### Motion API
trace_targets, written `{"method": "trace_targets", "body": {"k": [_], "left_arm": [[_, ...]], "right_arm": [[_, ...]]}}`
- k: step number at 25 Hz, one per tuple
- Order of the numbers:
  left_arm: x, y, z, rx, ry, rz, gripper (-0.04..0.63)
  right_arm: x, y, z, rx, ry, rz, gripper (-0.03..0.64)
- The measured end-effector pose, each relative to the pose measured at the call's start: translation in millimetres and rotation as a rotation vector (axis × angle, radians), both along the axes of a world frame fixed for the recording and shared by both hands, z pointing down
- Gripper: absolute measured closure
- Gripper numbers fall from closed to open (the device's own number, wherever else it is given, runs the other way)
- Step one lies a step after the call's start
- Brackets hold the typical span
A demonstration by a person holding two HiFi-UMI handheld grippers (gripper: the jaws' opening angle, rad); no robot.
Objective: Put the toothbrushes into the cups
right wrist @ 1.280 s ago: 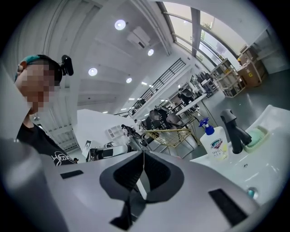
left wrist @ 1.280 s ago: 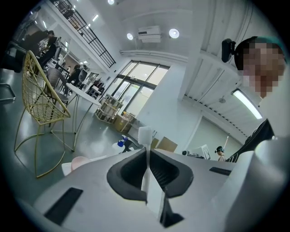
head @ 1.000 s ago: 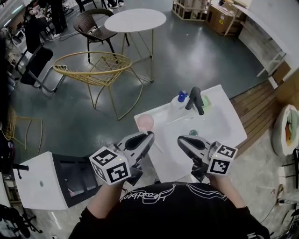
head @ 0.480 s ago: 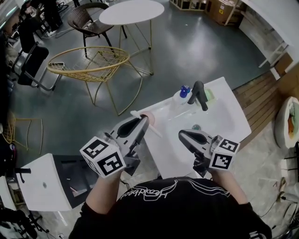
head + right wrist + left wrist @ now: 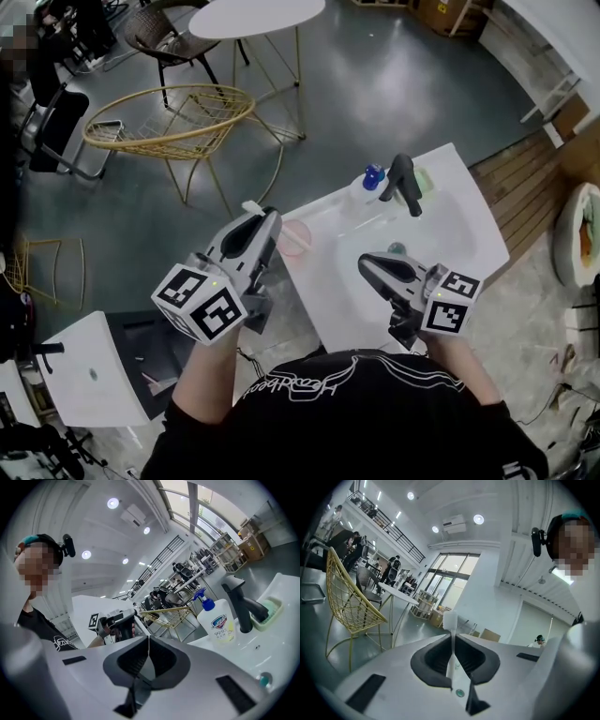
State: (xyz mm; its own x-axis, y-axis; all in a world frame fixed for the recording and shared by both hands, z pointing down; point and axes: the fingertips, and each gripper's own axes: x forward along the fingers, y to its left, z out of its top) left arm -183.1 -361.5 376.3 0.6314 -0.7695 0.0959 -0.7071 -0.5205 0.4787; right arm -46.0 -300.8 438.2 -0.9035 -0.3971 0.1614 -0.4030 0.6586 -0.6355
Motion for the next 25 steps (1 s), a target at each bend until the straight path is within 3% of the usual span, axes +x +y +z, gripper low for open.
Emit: {"method": "trace_targets", "body": {"k": [6,16,25], "left_arm": [[-10.0,-12.0,33.5,-0.01,-0.025,-0.058,0.574],[-2.2,-15.6,87.0,-0.046,-0.02,-0.046,0.572],[-1.9,-16.8,119.3,-0.078,-0.058,-0.07,0.572]], "right_arm": [[4.2,-3.4,9.9,-0.02,0.005,0.015,0.586],[13.9,-5.1,20.2,-0.047,0.014,0.044,0.586],[22.6,-4.7,29.6,-0.076,0.031,0.062,0.586]]}}
